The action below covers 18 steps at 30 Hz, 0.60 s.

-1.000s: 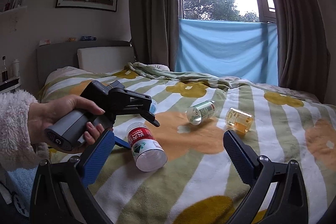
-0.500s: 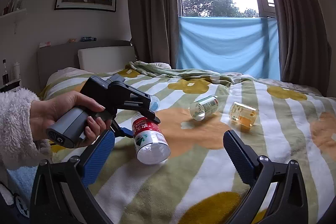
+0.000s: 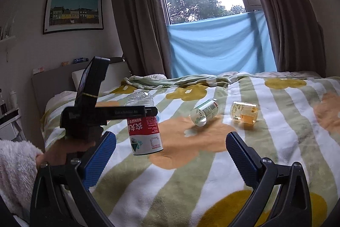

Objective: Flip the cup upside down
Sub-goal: 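Lift the bottle with the left gripper and stand it upright on the bed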

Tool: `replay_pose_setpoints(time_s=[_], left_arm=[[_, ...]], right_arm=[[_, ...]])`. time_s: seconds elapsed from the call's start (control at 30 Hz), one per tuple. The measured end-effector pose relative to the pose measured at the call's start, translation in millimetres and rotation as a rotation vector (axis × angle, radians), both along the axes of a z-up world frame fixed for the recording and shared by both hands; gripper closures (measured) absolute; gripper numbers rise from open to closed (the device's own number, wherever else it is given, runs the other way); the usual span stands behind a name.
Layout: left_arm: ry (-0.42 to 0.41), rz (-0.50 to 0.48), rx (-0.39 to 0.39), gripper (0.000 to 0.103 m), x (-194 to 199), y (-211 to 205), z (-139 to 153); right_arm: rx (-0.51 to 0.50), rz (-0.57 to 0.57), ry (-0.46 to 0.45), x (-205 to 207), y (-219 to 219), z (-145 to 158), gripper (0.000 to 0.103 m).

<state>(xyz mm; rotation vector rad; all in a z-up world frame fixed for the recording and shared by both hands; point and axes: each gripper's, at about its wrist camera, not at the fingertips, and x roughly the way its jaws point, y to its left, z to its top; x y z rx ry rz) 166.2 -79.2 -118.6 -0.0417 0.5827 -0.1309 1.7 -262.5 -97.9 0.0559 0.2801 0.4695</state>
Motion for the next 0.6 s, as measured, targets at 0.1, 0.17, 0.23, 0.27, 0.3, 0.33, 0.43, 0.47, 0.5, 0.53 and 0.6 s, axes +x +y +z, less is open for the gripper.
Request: replay_pose_setpoints(time_s=[0.1, 0.17, 0.23, 0.27, 0.3, 0.33, 0.43, 0.47, 0.5, 0.53, 0.6], left_arm=[[-0.007, -0.005, 0.015, 0.041, 3.3, -4.5, -14.9], [-0.005, -0.004, 0.029, 0.041, 5.5, -6.6, -22.9], [-0.006, -0.01, 0.047, 0.041, 4.7, -9.3, -28.8], [-0.004, -0.015, 0.06, 0.041, 3.9, -10.4, -31.0], [-0.002, -0.02, 0.068, 0.041, 2.8, -11.6, -33.4], [0.0, -0.024, 0.074, 0.041, 1.1, -12.7, -35.3], [0.007, -0.041, 0.081, 0.041, -3.9, -16.0, -37.7], [0.017, -0.046, 0.08, 0.041, -5.4, -17.2, -38.7], [0.022, -0.05, 0.078, 0.041, -7.8, -18.0, -39.6], [0.025, -0.054, 0.077, 0.041, -10.4, -18.6, -40.4], [0.028, -0.059, 0.078, 0.041, -15.1, -19.2, -41.2]], right_arm=[[0.003, -0.006, 0.009, -1.1, -0.8, -2.7, 0.0], [0.006, -0.011, 0.016, -0.8, -2.6, -4.3, 0.0], [0.008, -0.016, 0.021, -0.4, -4.1, -6.0, 0.0], [0.01, -0.018, 0.025, 0.1, -5.0, -6.6, 0.0], [0.012, -0.019, 0.029, 1.0, -5.8, -7.5, 0.0], [0.015, -0.02, 0.032, 1.0, -6.3, -7.8, 0.0], [0.015, -0.019, 0.035, 1.3, -5.8, -8.9, 0.0], [0.013, -0.018, 0.034, 1.2, -5.1, -8.6, 0.0], [0.011, -0.016, 0.033, 0.6, -4.0, -8.4, 0.0], [0.009, -0.015, 0.032, 0.3, -3.0, -8.2, 0.0], [0.006, -0.011, 0.03, -0.5, -1.4, -7.9, 0.0]])
